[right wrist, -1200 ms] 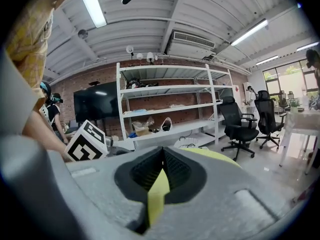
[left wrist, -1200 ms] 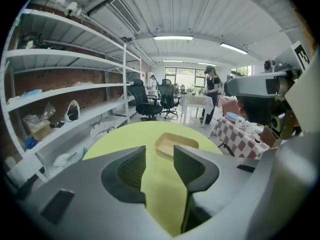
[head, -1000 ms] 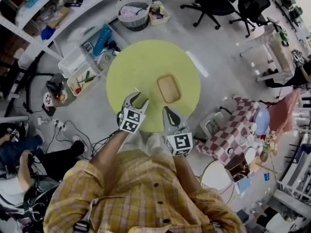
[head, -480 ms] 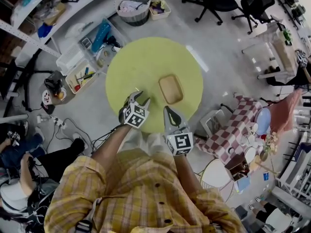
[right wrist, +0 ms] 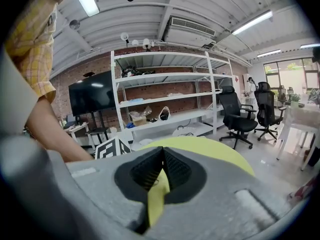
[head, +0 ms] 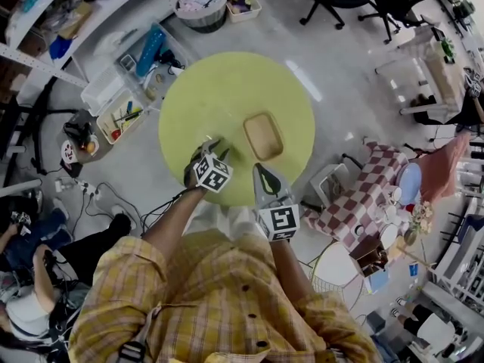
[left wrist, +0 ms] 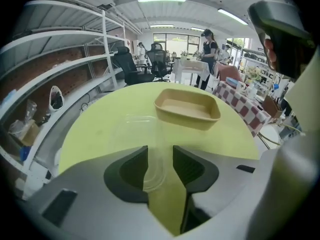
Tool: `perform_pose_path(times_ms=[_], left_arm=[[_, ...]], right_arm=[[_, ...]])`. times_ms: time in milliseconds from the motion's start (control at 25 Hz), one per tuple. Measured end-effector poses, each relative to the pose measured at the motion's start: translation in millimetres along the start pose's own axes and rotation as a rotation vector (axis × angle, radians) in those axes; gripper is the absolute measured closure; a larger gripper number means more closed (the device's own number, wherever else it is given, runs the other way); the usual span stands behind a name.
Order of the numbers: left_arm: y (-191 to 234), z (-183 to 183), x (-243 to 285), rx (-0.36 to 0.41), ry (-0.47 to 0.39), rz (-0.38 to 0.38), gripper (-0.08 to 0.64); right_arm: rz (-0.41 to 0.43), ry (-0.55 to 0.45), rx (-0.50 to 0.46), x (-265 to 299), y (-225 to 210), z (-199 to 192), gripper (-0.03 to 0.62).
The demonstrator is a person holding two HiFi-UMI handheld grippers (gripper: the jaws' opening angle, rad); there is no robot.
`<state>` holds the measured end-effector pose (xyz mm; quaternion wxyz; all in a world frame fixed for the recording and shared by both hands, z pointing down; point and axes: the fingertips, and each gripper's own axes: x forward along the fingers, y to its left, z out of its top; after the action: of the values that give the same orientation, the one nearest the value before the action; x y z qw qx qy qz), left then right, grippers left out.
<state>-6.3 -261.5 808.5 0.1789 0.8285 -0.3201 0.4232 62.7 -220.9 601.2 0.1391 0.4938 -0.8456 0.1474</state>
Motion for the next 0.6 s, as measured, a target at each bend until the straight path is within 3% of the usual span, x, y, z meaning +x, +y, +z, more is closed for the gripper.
perform_pose_path(times_ms=[600], left_arm=[[0.8,-10.6,21.5,0.027,0.065,-0.006,0.426]], right_arm=[[-0.011,0.042,0.016,4.5,-9.7,-7.4,0.595]])
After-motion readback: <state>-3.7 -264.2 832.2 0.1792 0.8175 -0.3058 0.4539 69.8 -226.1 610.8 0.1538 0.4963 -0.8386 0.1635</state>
